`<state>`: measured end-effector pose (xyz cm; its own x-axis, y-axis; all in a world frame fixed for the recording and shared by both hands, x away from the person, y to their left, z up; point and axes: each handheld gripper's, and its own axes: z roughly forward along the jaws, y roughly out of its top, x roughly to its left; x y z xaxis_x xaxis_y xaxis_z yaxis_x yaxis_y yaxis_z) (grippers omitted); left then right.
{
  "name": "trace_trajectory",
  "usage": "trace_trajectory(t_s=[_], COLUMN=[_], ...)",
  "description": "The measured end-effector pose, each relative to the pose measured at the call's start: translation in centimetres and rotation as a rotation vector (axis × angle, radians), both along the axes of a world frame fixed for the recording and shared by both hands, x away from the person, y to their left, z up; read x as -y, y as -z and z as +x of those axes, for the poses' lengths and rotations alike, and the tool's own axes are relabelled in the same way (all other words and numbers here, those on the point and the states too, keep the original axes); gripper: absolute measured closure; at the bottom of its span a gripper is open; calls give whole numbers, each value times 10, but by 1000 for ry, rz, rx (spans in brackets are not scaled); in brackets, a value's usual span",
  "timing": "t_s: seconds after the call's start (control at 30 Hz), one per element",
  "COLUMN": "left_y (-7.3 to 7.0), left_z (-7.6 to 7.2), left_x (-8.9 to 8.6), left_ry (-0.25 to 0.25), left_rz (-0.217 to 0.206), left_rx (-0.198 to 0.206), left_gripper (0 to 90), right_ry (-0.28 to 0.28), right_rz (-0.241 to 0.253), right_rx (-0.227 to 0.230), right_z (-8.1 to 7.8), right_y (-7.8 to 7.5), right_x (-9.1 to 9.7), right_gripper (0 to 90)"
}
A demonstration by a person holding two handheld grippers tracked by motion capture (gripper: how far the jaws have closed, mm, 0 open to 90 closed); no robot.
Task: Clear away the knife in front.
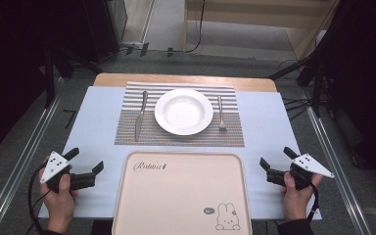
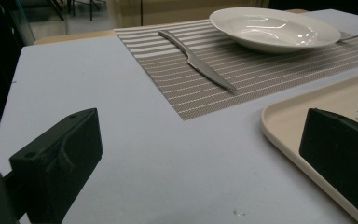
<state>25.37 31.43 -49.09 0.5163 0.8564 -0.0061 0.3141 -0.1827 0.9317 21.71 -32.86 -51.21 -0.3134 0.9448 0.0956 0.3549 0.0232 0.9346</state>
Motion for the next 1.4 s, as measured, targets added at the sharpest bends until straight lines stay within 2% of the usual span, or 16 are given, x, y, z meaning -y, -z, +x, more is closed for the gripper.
trace_trajectory(t_s=[0.07,0.13,0.17,0.2,0.27,0.43,0.47,0.53,0.63,0.97,1.03,1.1,1.2,1.3,1.4], left_y=[-2,-8,-11,-15,-27,-40,-43,-45,-47,-62,-64,-66,-66,-68,-71], left_z=[1,4,5,5,6,13,20,25,31,55,59,65,69,75,83], left_x=[3,7,8,10,16,24,27,31,36,57,61,71,76,81,87], left_ry=[16,34,45,52,70,77,82,90,83,74,89,116,119,124,126], left_rz=[-13,-3,-10,-24,-22,-29,-55,-71,-74,-63,-58,-22,-23,-25,-25], left_rx=[-1,-3,-6,-6,13,23,7,-1,7,-5,-15,-23,-28,-36,-42], left_gripper=[0,0,0,0,0,0,0,0,0,0,0,0,0,0,0], right_ry=[2,8,13,13,24,21,9,0,3,-2,-5,-19,-26,-30,-10], right_rz=[-1,2,6,6,11,22,16,14,19,2,-6,-6,-6,1,-13], right_rx=[-1,-3,-3,-3,0,3,-2,-5,-2,10,11,15,13,12,32], right_z=[0,-1,-2,-2,-5,-7,-8,-8,-10,-13,-12,-11,-11,-12,-15], right_y=[0,0,-1,-1,-1,-2,-1,-1,-1,-4,-4,-4,-5,-5,-7], right_x=[-1,1,2,2,4,6,5,5,6,3,2,1,1,1,0], right_gripper=[0,0,0,0,0,0,0,0,0,0,0,0,0,46,45])
